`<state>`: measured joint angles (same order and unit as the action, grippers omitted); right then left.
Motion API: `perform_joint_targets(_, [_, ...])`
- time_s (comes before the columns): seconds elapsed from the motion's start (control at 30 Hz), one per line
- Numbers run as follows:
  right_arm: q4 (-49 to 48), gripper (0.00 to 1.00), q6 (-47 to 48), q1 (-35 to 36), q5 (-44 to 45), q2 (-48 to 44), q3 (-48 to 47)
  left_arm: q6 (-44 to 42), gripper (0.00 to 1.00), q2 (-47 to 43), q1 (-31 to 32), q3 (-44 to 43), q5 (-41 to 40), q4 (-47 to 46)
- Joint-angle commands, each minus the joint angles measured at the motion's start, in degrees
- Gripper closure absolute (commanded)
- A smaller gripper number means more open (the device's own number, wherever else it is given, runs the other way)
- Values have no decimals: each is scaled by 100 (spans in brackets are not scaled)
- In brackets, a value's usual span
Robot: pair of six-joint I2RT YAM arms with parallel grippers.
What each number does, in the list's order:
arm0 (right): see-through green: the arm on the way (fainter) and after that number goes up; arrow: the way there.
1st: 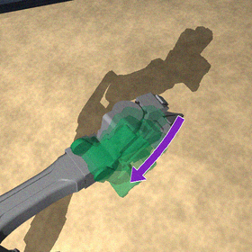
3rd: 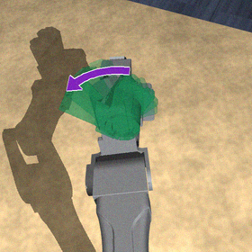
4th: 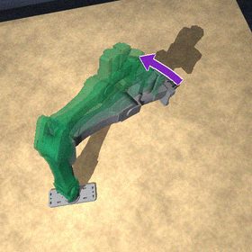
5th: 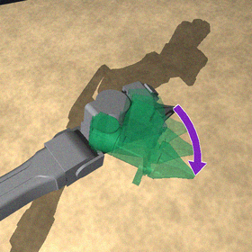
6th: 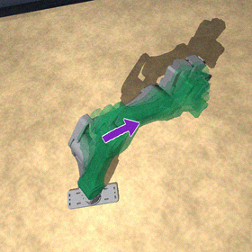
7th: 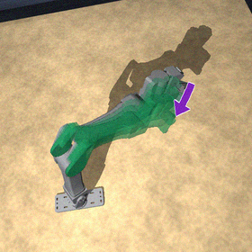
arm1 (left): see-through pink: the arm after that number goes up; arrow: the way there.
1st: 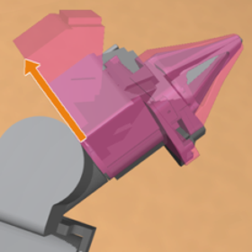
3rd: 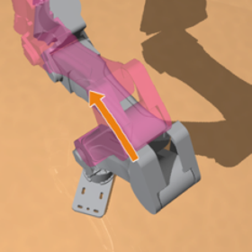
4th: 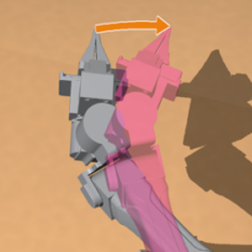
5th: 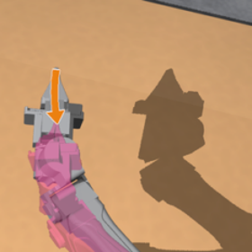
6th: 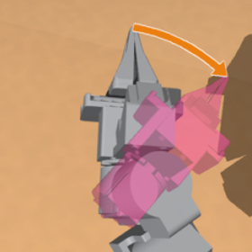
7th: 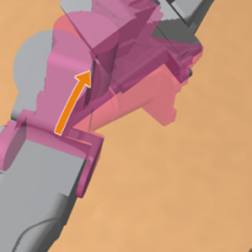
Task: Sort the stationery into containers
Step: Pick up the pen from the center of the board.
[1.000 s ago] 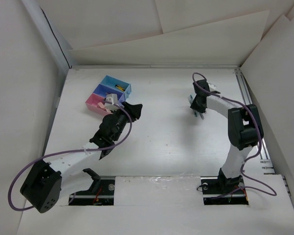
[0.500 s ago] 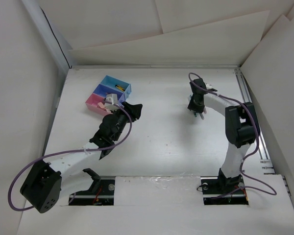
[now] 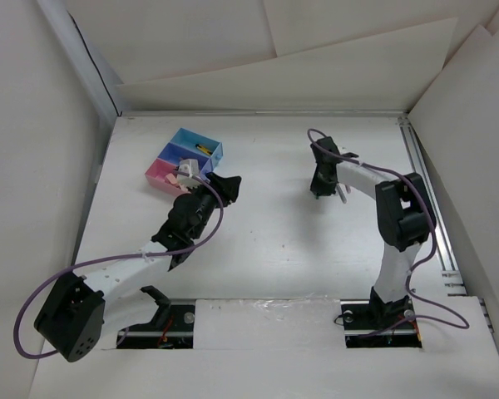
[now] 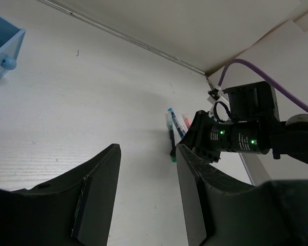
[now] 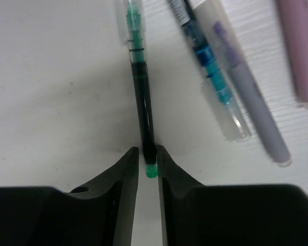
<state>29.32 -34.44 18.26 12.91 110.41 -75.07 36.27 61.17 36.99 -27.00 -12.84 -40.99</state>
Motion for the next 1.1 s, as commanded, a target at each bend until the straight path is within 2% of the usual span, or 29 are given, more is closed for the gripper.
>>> perform_joint_targets(0.0, [-66,74,16,239,9,-98,9,12,57,-62,-34,20,45,-234])
perform_joint_targets(0.03, [-67,83,16,291,10,-99,10,12,57,-9,-34,-50,45,-155])
perform_joint_targets(0.1, [-67,91,16,344,133,-99,10,12,57,44,-34,-111,45,-7])
perform_joint_targets(0.13, [-119,100,16,345,133,-99,62,12,57,97,-95,-190,45,47])
perform_joint_targets(0.37, [-601,100,164,696,256,-597,360,64,57,387,-218,-472,115,513])
perform_joint_targets(0.57, [-1252,100,526,1170,-927,-1600,782,73,55,1053,-219,-929,668,759])
perform_joint_targets(0.63, [-1630,100,596,1276,-1280,-1873,1046,73,58,1213,-219,-1105,818,847])
perform_joint_targets(0.67, [-1753,100,674,1337,-1569,-1926,1134,73,58,1283,-219,-1105,949,900])
perform_joint_targets(0.83, [-2123,100,728,1558,-1940,-1927,1328,126,59,1731,-219,-1482,1389,1022])
perform_joint_targets(0.93, [-2184,100,780,1671,-2108,-1927,1328,178,54,1942,-219,-1614,1775,1076])
perform_joint_targets(1.07, [-2247,100,780,1777,-2240,-1875,1328,179,53,2197,-219,-1615,1934,847])
